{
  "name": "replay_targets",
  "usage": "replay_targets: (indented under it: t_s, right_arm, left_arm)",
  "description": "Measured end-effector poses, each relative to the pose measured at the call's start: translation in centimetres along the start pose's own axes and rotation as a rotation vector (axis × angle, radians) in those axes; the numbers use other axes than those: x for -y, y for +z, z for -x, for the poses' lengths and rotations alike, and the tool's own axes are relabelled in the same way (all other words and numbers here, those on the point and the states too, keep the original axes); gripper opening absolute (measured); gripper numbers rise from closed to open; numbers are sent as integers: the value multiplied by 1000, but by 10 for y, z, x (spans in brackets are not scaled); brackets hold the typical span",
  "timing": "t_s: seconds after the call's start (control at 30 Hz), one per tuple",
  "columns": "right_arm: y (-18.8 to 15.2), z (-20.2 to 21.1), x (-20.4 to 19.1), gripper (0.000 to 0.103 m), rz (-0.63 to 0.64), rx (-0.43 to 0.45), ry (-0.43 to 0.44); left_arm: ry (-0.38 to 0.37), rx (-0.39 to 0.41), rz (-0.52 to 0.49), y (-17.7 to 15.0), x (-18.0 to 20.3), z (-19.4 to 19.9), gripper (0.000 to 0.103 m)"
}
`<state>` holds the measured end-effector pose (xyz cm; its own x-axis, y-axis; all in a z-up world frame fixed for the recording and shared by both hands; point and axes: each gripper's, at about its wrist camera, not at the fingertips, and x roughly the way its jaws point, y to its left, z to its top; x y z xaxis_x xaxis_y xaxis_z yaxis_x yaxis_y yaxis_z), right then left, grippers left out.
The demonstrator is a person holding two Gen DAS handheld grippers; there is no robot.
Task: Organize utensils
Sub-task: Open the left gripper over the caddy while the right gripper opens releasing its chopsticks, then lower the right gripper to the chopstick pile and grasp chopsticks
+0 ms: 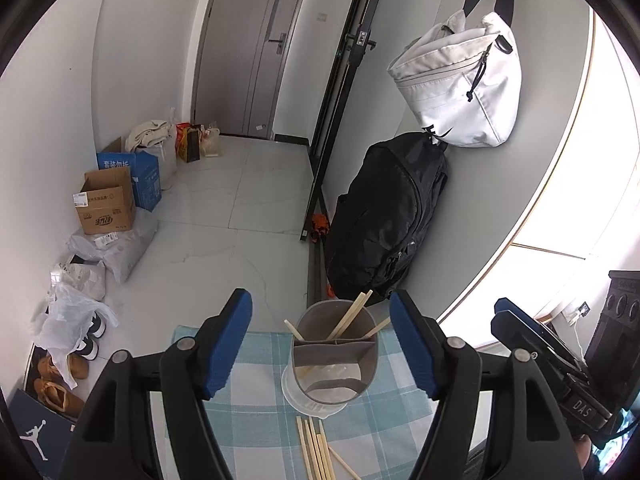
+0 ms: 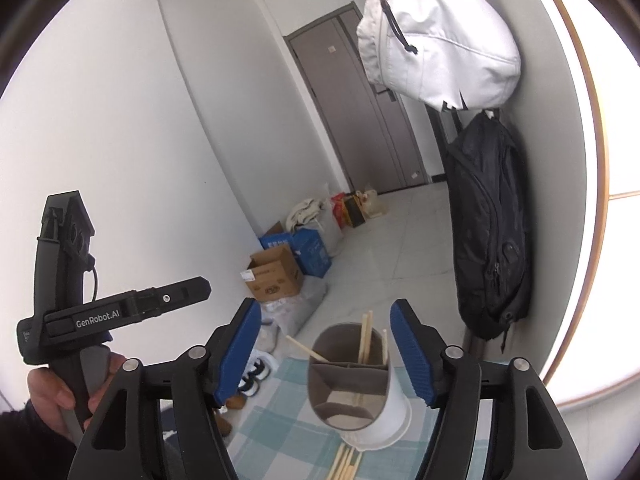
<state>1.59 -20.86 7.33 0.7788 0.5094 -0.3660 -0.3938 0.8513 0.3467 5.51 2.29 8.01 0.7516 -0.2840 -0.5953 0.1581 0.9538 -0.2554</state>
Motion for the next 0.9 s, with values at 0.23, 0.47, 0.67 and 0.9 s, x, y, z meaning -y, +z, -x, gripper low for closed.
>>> replay_targets:
  t_s: [0.23,0.47,0.67,0.9]
  right_arm:
    - [-16,18,-8,83,16,7,1]
    - [-46,26,-15,91,69,-35,-3]
    - [-82,17,-14,92,107,-132,-30]
    - [-127,-9,-7,92,129,-302,-73]
  left_arm:
    - [24,33,-6,-22,4,14,77]
    - [65,46,-18,-50,2,18,87]
    - [105,59,-19,-81,-6,12,88]
    - [132,34,12,-113,-26,-3,88]
